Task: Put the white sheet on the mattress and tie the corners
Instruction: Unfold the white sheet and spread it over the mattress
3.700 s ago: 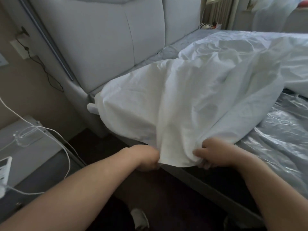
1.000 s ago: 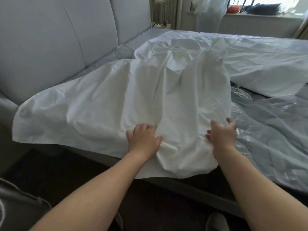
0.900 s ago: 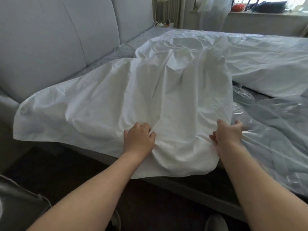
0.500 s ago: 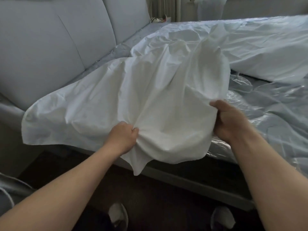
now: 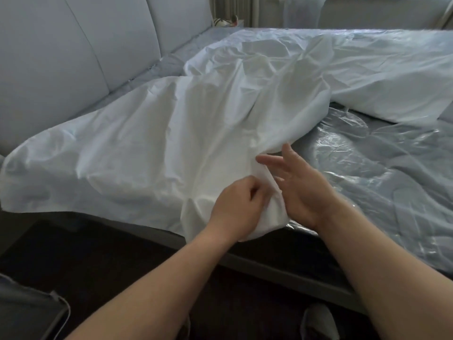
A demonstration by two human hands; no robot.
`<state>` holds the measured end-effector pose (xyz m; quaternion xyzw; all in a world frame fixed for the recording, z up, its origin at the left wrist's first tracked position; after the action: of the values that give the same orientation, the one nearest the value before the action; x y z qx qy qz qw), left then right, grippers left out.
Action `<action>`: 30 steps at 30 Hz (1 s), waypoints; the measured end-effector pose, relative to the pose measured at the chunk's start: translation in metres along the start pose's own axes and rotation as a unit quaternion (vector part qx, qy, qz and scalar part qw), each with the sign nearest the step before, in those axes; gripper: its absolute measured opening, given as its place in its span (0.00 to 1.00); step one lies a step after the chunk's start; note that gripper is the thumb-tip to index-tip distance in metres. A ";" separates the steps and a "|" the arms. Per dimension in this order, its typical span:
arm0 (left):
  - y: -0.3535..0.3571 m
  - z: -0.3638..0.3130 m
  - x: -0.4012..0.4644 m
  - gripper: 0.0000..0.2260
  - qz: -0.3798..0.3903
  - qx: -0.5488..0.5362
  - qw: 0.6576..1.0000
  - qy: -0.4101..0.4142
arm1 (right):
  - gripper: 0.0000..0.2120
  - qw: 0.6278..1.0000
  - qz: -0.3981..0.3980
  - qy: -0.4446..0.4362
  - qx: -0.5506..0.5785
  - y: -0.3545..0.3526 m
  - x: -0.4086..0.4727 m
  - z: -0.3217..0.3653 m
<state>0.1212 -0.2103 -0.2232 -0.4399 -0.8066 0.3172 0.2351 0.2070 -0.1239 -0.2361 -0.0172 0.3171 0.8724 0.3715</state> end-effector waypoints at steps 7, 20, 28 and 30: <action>-0.009 0.007 0.005 0.20 -0.002 -0.095 0.993 -0.073 | 0.41 0.994 0.011 0.033 0.104 0.015 0.005 -0.009; -0.035 0.041 0.017 0.12 -0.015 -0.301 0.947 -0.114 | 0.21 0.983 -0.074 0.025 0.167 0.008 0.026 -0.026; -0.031 -0.003 0.008 0.11 0.055 -0.183 0.982 -0.007 | 0.24 0.955 -0.099 -0.036 0.279 -0.031 0.035 0.020; -0.023 -0.011 0.002 0.11 0.079 -0.152 0.985 0.005 | 0.23 0.946 -0.111 -0.052 0.299 -0.046 0.028 0.034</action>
<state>0.1140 -0.2146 -0.1989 -0.5340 -0.8071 0.2067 0.1439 0.2240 -0.0626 -0.2420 0.1048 0.5396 0.6906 0.4700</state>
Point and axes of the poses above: each hand's wrist, its own x-axis towards the middle knuckle, its own y-axis out of the palm, z = x × y, the point moved 10 cm from there along x, towards the middle knuckle, and after that the axes turned 8 degrees about x, right-handed, at the moved point
